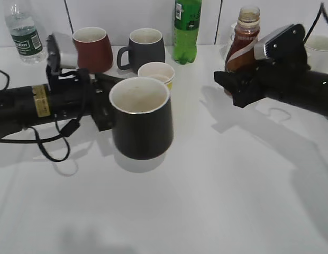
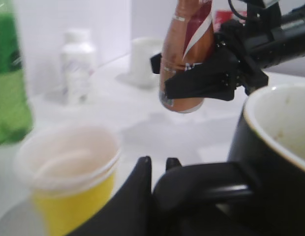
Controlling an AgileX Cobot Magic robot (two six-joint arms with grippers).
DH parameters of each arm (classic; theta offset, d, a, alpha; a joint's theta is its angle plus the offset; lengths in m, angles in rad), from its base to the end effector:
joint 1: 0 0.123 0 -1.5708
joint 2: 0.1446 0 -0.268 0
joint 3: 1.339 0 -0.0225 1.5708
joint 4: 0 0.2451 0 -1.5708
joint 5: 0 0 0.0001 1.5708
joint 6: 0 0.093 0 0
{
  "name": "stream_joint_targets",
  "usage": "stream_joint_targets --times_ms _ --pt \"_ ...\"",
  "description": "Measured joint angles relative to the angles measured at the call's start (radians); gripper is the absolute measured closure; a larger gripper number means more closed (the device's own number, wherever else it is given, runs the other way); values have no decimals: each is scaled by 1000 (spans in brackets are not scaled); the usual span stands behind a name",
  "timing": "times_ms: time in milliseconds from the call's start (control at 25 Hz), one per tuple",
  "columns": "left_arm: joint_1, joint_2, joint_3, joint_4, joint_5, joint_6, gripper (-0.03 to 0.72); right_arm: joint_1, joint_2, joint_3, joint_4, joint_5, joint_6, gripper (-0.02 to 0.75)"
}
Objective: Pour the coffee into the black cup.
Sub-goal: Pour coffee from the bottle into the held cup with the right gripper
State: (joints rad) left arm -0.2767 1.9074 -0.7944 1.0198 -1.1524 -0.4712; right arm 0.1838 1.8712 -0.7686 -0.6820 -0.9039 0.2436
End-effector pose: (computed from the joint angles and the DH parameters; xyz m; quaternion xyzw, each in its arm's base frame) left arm 0.2958 -0.1592 0.1533 0.4075 0.6194 -0.3751 0.5564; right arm 0.3281 0.1078 0.1494 -0.3082 0.7120 0.1899 0.6016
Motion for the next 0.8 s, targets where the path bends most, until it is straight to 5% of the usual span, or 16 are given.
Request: stream_joint_targets --times_ms 240,800 --pt "-87 0 -86 -2 22 -25 636 0 -185 37 -152 24 -90 211" --pt "-259 0 -229 -71 195 -68 636 0 -333 37 -169 151 -434 211"
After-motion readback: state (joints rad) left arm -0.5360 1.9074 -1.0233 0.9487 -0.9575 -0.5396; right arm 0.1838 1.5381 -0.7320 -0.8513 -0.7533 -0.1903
